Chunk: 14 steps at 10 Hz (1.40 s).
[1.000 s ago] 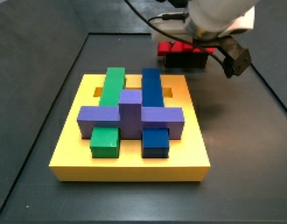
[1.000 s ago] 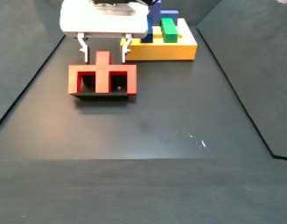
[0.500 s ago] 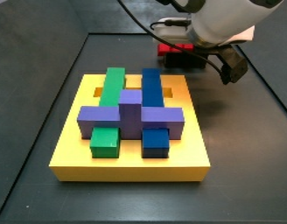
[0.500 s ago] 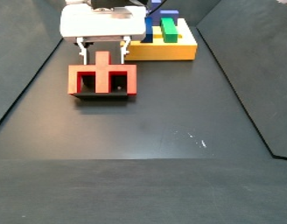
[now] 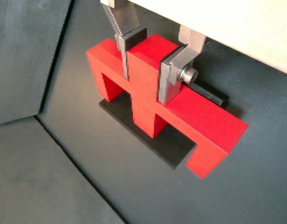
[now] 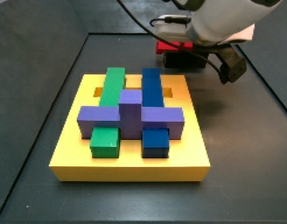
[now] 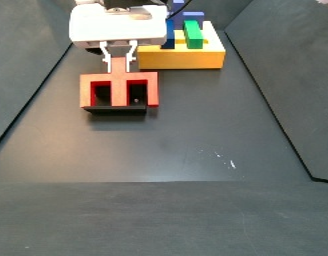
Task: Pick up the red object. Move up. Place the red object on the fixture. Regrasp the red object. Move to above the board. Insert the red object.
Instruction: Regrasp the red object, then move to above the board.
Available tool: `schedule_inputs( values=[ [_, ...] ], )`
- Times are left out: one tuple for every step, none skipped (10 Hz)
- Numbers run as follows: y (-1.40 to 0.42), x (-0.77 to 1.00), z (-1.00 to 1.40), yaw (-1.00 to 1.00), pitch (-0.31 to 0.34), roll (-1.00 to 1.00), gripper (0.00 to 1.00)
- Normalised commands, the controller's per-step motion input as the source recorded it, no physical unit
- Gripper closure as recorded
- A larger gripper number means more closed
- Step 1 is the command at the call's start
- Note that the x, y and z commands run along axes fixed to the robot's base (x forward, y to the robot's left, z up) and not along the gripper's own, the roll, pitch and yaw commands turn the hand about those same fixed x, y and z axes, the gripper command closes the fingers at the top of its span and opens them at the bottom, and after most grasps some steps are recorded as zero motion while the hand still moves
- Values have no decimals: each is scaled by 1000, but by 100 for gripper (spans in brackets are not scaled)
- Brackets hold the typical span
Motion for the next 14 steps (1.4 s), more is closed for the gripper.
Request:
schedule_inputs(
  values=[
    [0, 0, 0, 0, 0, 0, 100],
    [0, 0, 0, 0, 0, 0, 100],
    [0, 0, 0, 0, 0, 0, 100],
    [0, 0, 0, 0, 0, 0, 100],
    [0, 0, 0, 0, 0, 0, 100],
    [0, 0, 0, 0, 0, 0, 100],
    [0, 0, 0, 0, 0, 0, 100],
    [0, 0, 0, 0, 0, 0, 100],
    [0, 0, 0, 0, 0, 0, 100],
    [0, 0, 0, 0, 0, 0, 100],
    [0, 0, 0, 0, 0, 0, 100],
    [0, 0, 0, 0, 0, 0, 100],
    [0, 0, 0, 0, 0, 0, 100],
    [0, 0, 1400, 0, 0, 0, 100]
  ],
)
